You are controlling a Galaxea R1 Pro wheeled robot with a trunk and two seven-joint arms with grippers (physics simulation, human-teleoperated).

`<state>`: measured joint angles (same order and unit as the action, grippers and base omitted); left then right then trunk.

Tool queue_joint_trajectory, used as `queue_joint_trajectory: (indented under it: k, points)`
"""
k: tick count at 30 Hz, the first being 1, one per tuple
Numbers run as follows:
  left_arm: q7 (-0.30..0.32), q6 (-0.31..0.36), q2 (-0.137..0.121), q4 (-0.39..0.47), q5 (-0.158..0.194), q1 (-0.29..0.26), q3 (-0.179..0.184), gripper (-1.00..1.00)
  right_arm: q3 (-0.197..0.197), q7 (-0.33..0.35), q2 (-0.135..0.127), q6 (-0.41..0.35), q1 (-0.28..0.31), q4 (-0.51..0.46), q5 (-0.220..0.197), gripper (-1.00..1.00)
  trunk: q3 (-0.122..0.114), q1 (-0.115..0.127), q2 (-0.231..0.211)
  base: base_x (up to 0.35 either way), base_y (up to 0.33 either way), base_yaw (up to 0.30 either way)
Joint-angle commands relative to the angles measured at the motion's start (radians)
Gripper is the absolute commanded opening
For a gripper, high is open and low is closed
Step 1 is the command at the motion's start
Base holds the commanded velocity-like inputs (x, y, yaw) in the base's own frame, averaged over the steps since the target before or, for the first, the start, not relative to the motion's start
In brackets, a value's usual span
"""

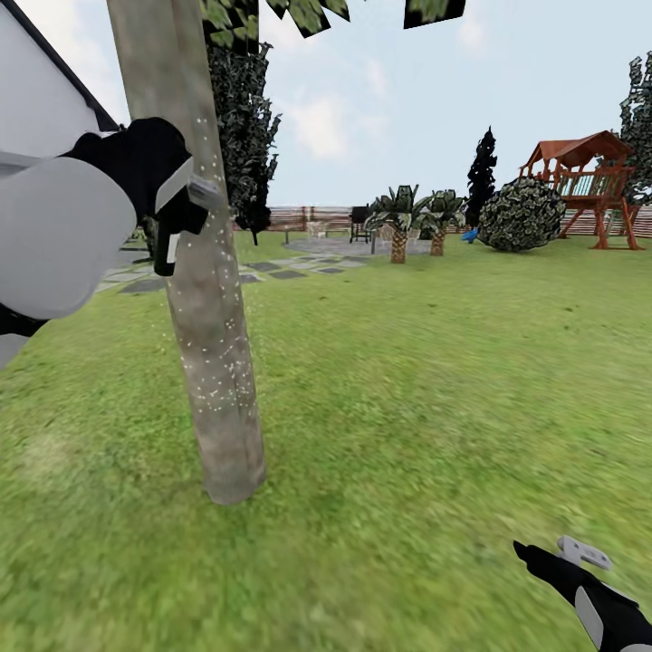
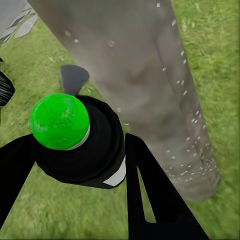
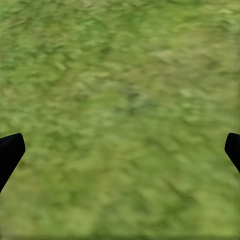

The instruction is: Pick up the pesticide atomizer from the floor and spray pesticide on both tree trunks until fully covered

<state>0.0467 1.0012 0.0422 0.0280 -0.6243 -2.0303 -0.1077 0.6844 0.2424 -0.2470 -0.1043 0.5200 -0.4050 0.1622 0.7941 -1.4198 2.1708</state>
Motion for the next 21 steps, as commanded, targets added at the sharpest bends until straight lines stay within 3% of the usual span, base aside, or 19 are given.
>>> queue_joint_trajectory:
  k: [1, 4, 10, 16, 21]
  points:
    - [0.000, 0.000, 0.000, -0.003, -0.001, 0.001, 0.002, -1.00, 0.000, 0.000, 0.000, 0.000, 0.000, 0.000, 0.000, 1.00, 0.000, 0.000, 0.000, 0.000, 0.000, 0.000]
    - [-0.001, -0.002, -0.002, -0.007, 0.000, 0.018, 0.002, -1.00, 0.000, 0.000, 0.000, 0.000, 0.000, 0.000, 0.000, 1.00, 0.000, 0.000, 0.000, 0.000, 0.000, 0.000]
    - [0.000, -0.009, -0.006, -0.007, 0.000, 0.122, 0.000, -1.00, 0.000, 0.000, 0.000, 0.000, 0.000, 0.000, 0.000, 1.00, 0.000, 0.000, 0.000, 0.000, 0.000, 0.000]
    - [0.001, -0.015, -0.043, -0.007, 0.001, 0.198, 0.000, -1.00, 0.000, 0.000, 0.000, 0.000, 0.000, 0.000, 0.000, 1.00, 0.000, 0.000, 0.000, 0.000, 0.000, 0.000]
    - [0.001, -0.026, -0.048, -0.006, 0.002, 0.278, 0.000, -1.00, 0.000, 0.000, 0.000, 0.000, 0.000, 0.000, 0.000, 1.00, 0.000, 0.000, 0.000, 0.000, 0.000, 0.000]
